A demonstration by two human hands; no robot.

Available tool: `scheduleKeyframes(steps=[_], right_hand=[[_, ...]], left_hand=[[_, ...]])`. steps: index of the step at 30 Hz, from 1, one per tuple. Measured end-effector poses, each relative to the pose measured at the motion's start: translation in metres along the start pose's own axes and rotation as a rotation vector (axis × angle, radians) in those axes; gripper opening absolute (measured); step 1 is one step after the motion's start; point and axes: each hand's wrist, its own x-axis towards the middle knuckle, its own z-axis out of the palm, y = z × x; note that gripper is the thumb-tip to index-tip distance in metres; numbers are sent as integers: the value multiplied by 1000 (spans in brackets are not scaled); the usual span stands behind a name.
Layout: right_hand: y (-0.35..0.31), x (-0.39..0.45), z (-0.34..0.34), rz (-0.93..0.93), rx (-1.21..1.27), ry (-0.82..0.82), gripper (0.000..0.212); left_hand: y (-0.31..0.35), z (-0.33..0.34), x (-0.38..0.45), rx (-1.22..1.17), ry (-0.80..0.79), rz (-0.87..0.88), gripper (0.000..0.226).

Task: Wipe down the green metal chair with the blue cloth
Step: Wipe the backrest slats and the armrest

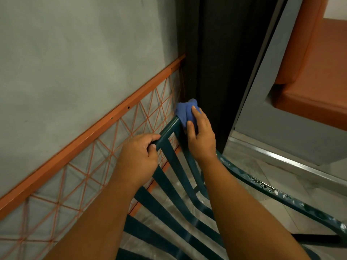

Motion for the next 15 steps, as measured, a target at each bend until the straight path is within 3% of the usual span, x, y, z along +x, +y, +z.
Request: scheduleKeyframes(steps=[4,10,15], right_hand=[[3,6,-1,344,-35,28,52],[11,-26,12,130,-47,106,56],[16,3,3,452,-186,85,51]], left_hand=[[2,2,-1,36,-10,10,31],[2,3,-1,53,2,16,31],[1,3,-1,61,2,22,32]])
